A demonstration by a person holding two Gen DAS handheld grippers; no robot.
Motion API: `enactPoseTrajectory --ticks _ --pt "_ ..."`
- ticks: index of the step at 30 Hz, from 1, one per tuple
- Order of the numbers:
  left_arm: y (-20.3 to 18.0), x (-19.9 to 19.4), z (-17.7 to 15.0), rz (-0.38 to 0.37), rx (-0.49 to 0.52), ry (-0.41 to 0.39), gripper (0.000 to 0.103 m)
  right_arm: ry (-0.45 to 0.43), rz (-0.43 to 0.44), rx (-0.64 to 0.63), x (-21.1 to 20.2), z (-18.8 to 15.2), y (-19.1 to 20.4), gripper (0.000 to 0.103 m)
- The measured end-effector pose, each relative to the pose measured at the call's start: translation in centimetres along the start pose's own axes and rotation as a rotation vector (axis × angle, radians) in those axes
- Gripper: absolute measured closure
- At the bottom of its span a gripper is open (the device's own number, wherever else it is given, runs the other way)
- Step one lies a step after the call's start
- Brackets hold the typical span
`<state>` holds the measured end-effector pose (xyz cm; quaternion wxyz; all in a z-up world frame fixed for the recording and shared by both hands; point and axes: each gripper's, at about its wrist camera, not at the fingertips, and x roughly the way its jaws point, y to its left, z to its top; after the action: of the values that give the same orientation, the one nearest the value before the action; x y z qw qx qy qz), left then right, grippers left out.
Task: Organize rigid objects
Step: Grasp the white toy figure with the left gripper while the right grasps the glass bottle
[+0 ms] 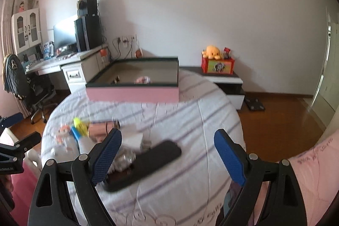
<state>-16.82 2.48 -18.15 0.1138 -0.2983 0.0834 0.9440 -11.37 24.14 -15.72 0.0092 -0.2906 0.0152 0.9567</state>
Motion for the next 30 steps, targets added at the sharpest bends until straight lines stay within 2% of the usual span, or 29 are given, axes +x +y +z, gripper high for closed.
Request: enactPoseTrajectory --ticks 11,15,16,18,25,30 --pt "-1.4 4.0 -1.8 -0.064 0.002 0.085 0.002 0.058 0.007 -0.006 1.1 -2.3 0.0 0.013" --pt "-1.5 5.5 -2.0 -0.108 -0.009 0.117 0.035 0.077 0.002 -0.006 1.9 -2.5 0.1 0.013" --pt "-1.5 5.8 -2.1 -0.123 -0.009 0.122 0.038 0.081 0.001 -0.006 2.1 -2.4 0.2 0.013" --pt "-1.5 6.1 -2.2 -0.161 -0.012 0.120 0.053 0.091 0.003 -0.008 2.6 -2.5 0.3 0.013" --pt "-1.1 5.4 -2.0 -0.148 -0.007 0.093 0.058 0.136 0.006 -0.039 4.7 -2.3 1.2 0.013" --pt "0.0 4.2 -1.6 -0.128 -0.003 0.073 0.058 0.145 0.059 -0.053 4.8 -2.5 2.8 0.013"
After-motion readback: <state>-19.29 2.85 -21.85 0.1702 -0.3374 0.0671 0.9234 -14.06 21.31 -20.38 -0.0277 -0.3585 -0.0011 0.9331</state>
